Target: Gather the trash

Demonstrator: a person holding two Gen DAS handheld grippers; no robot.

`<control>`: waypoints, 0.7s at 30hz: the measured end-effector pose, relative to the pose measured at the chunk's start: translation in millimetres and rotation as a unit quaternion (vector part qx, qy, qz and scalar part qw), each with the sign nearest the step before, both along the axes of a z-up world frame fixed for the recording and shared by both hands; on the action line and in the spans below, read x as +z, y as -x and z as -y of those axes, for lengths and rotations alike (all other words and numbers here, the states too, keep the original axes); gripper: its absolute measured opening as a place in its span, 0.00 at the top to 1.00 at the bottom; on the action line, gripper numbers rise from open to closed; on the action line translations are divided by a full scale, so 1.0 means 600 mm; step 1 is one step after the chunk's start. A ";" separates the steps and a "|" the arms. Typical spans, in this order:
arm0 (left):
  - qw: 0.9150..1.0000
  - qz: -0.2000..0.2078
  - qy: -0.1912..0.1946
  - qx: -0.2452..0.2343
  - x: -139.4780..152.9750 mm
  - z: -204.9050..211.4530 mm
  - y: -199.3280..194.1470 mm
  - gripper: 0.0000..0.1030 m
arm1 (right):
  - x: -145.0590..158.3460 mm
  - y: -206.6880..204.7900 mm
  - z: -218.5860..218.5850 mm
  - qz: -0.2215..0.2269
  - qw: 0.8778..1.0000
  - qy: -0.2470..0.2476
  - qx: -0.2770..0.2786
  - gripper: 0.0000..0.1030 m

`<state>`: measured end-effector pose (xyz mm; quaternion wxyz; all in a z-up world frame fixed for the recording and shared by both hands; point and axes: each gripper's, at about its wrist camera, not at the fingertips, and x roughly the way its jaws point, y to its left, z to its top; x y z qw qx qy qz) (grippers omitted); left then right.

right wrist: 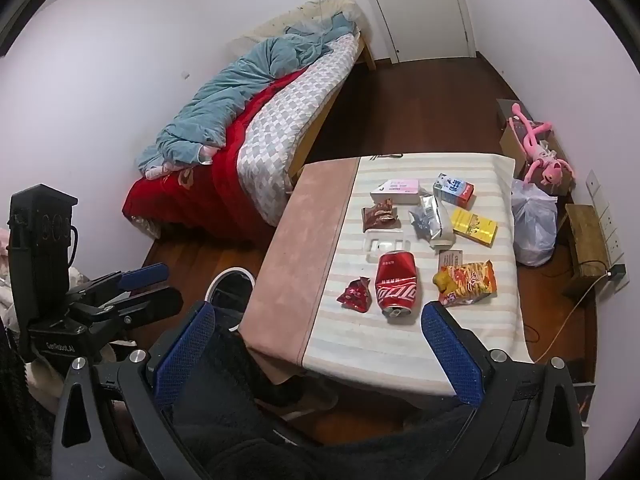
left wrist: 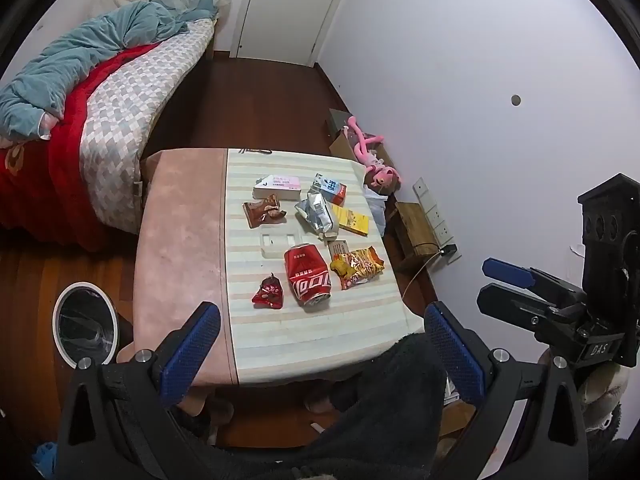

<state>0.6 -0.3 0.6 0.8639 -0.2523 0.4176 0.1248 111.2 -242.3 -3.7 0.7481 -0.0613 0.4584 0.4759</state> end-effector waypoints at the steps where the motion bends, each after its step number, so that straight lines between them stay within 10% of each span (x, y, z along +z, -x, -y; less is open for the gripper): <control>1: 1.000 0.001 -0.001 0.001 0.000 0.000 0.000 0.00 | 0.001 0.000 0.000 0.001 1.000 -0.002 0.000 0.00; 21: 1.000 -0.001 -0.001 -0.001 -0.005 0.005 0.000 0.00 | -0.014 -0.003 -0.007 0.001 1.000 -0.001 0.005 0.00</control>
